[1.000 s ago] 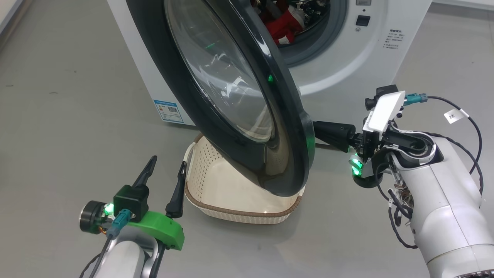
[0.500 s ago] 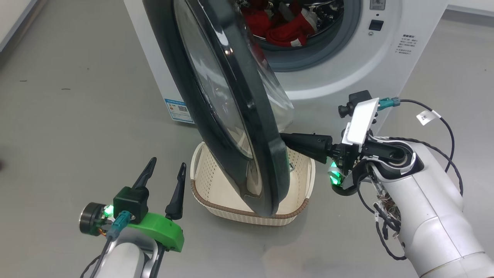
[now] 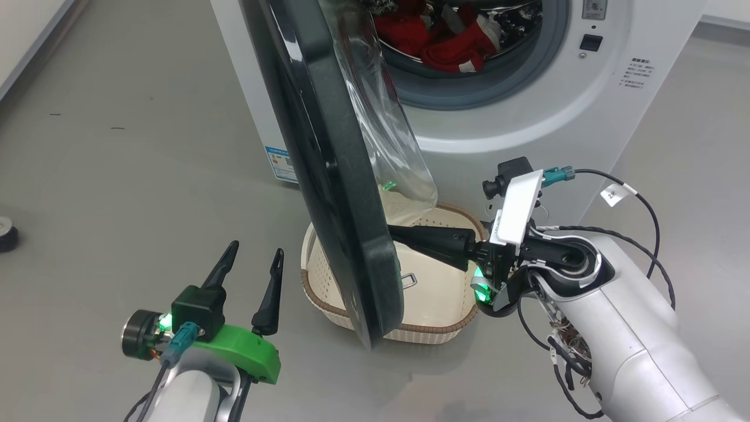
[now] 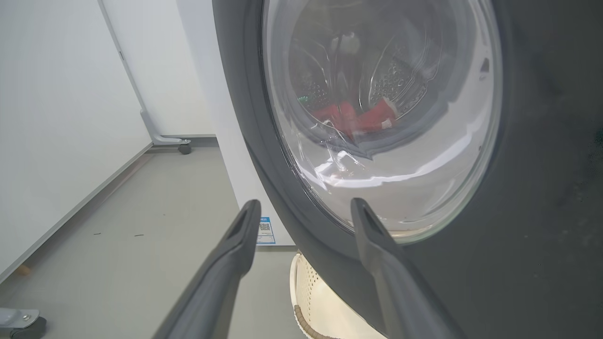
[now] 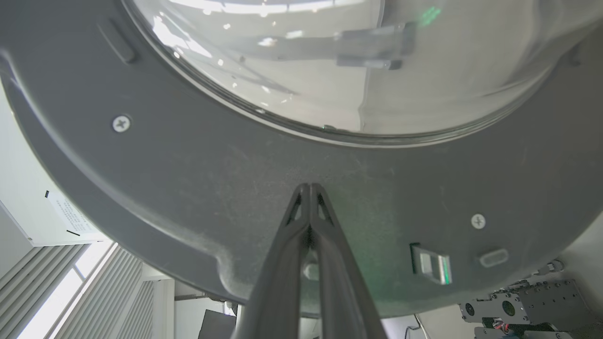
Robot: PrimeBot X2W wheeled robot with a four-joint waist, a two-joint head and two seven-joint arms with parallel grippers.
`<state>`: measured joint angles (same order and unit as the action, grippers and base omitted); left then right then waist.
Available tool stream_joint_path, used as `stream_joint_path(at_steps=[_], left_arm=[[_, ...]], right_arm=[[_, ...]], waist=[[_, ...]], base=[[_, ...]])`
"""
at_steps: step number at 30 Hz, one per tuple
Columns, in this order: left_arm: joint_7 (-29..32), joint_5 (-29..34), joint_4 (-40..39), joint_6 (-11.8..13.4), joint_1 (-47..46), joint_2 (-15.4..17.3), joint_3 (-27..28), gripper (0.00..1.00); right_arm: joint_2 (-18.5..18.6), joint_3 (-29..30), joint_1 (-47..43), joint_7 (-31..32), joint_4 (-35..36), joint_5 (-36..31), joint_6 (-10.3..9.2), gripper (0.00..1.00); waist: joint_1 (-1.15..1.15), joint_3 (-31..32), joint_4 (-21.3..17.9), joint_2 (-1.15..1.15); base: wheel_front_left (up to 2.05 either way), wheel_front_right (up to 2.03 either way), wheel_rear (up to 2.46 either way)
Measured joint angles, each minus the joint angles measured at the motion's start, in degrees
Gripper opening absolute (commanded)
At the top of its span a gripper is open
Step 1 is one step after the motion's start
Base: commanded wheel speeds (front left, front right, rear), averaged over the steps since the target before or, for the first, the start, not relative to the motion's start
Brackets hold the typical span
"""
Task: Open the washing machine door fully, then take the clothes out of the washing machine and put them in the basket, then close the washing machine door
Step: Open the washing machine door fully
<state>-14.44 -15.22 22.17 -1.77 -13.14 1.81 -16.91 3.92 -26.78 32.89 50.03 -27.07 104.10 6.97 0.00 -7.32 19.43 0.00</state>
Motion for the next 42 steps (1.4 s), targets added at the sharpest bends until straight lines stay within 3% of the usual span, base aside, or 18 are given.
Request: stream_joint_path(at_steps=[11,26,41,42], left_arm=[[0.0,-0.5,-0.5,0.5,0.1,0.1,0.2,1.0],[0.0,-1.3,-0.6,0.9,0.3,0.1,0.0,1.0],[0.0,-1.2,-0.7,1.5,1.0,0.1,0.5,1.0],[0.0,-1.2,-0.7,1.5,1.0,0.1,0.5,1.0]], right_arm=[[-0.1,-5.0,-0.4,-3.1,1.8,1.8,0.0,0.0],[-0.1,-6.9,-0.5,-8.2,2.7,3.9,0.0,0.0],[0.1,4.5,-6.0,-18.4,8.3,4.3,0.0,0.0],[0.4,5.2,-6.6,-19.3,8.8,3.7,0.0,0.05]], waist=[[0.0,-0.3,1.4,0.0],[0.0,-0.2,2.0,0.0],[0.0,0.2,0.5,0.0],[0.0,0.2,0.4,0.0]], base=[[0.0,0.0,0.0],[0.0,0.0,0.0],[0.0,0.0,0.0],[0.0,0.0,0.0]])
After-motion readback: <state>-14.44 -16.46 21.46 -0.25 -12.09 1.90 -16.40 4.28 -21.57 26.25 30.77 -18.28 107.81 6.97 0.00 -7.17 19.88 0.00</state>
